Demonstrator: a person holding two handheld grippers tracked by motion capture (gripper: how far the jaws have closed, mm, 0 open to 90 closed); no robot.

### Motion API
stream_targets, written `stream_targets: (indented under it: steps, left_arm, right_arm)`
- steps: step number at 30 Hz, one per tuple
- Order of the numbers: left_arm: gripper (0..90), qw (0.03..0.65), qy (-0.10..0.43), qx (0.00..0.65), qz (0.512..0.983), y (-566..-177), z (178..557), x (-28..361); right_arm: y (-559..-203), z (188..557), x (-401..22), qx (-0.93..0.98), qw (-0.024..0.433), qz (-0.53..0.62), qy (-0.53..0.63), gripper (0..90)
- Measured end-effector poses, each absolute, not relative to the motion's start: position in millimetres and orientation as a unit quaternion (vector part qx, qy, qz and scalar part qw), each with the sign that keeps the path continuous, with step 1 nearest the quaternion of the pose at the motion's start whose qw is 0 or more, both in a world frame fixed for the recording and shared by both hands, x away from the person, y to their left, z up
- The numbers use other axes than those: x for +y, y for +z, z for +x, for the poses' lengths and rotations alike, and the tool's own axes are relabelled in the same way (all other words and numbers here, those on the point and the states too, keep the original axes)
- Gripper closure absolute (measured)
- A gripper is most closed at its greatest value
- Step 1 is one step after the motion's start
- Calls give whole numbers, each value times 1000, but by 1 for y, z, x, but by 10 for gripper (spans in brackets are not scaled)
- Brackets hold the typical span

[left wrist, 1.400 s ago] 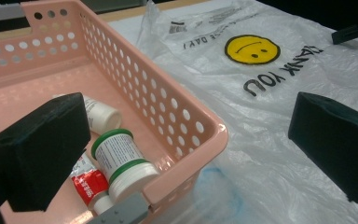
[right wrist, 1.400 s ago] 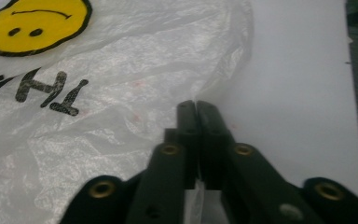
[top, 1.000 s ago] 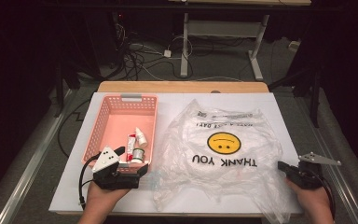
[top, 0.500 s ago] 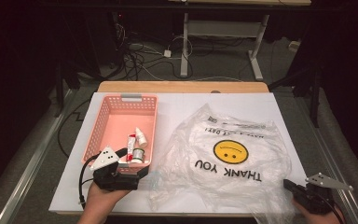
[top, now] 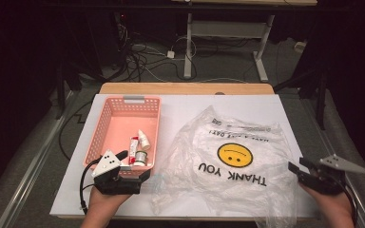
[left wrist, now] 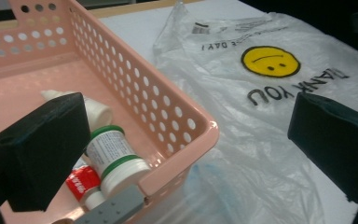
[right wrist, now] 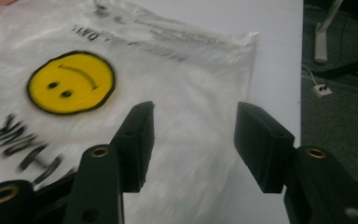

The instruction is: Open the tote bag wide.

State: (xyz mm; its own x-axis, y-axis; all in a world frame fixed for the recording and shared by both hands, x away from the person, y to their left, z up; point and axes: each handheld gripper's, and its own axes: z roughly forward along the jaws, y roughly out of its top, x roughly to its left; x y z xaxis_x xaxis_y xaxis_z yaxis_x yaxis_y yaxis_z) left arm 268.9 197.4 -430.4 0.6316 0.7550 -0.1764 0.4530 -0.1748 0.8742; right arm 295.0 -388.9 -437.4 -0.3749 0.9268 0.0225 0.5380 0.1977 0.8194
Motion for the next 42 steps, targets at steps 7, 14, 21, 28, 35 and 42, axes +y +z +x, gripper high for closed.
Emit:
stream_targets:
  steps: [7,14,21,28,35,42]
  left_arm:
    - [0,497,170,396,753,-429,268,195]
    - [0,497,187,393,750,-430,264,193]
    - [0,493,184,392,755,-431,265,191]
    - [0,492,180,389,758,-432,266,190]
    - [0,494,173,385,760,-432,265,187]
    - [0,491,170,380,766,-432,265,185]
  right_arm:
    - [-444,370,-393,714,245,527,389,380]
    - [-463,429,-394,721,205,553,362,279]
    - [-478,448,-387,745,181,546,338,297]
    - [-479,438,-378,772,202,509,324,572]
    - [-478,432,-372,795,172,470,343,900]
    - [-472,438,-382,760,203,503,358,900]
